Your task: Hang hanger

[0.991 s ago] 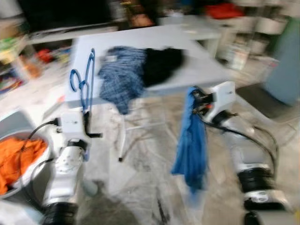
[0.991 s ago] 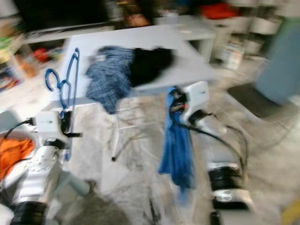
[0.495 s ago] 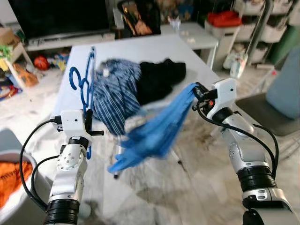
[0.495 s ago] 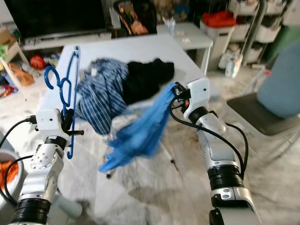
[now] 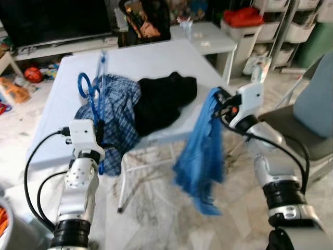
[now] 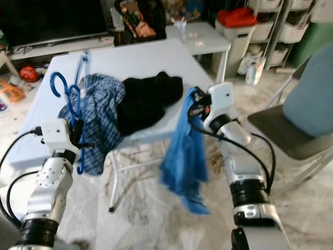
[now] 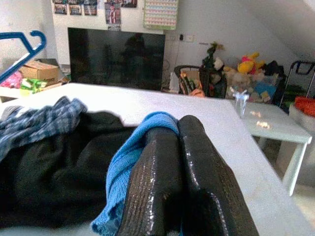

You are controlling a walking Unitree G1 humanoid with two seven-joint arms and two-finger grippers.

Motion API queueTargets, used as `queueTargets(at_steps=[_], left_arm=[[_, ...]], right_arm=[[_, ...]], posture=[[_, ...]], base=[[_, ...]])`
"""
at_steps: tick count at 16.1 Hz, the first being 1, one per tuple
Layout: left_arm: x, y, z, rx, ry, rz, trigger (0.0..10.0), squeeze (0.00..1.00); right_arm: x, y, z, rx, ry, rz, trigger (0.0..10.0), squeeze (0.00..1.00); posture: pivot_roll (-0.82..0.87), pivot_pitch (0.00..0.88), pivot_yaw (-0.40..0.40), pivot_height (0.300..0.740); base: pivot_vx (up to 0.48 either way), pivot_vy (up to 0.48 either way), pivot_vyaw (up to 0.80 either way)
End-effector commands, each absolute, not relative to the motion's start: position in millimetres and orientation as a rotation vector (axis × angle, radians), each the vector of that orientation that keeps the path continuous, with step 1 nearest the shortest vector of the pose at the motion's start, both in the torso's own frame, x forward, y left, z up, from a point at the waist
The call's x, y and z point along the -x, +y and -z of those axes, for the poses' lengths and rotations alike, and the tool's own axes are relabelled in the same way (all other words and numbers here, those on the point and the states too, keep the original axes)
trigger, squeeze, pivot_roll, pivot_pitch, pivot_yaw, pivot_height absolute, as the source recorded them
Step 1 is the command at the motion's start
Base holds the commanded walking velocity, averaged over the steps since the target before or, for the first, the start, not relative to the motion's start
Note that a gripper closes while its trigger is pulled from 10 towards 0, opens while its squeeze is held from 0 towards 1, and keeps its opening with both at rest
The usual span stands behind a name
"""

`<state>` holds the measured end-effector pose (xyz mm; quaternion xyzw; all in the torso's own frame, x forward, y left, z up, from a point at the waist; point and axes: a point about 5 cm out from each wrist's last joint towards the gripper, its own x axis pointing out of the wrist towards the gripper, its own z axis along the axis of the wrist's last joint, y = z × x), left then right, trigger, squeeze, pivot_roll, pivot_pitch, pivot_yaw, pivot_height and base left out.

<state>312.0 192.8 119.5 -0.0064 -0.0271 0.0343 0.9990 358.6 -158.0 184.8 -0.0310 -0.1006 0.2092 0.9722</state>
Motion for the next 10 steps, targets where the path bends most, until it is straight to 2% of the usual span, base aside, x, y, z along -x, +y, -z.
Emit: queueTargets(at_steps=[1, 5, 7, 10], left_arm=[[-312.5, 204.0, -127.5, 0.003, -0.081, -0.108, 10.0, 0.00], [-312.2, 204.4, -127.2, 0.000, -0.079, -0.125, 10.0, 0.00], [-312.3, 203.9, -126.1, -0.004, -0.072, -0.137, 10.0, 0.00], [-312.4, 203.0, -123.9, -0.014, -0.060, -0.147, 10.0, 0.00]], right_arm=[[-360.1, -146.8, -195.1, 0.053, -0.246, -0.450, 0.0, 0.00], [-359.7, -148.3, -193.9, 0.058, -0.243, -0.451, 0.0, 0.00], [-359.3, -148.2, -194.7, 0.072, -0.251, -0.455, 0.0, 0.00], [-359.4, -146.6, -196.8, 0.086, -0.259, -0.460, 0.0, 0.00]], posture=[[-0.09, 0.000, 0.034, 0.740], [-0.09, 0.000, 0.035, 0.740], [-0.09, 0.000, 0.035, 0.740], [-0.09, 0.000, 0.035, 0.740]], base=[[0.454, 0.000, 0.00], [0.439, 0.000, 0.00], [0.169, 0.000, 0.00], [0.000, 0.000, 0.80]])
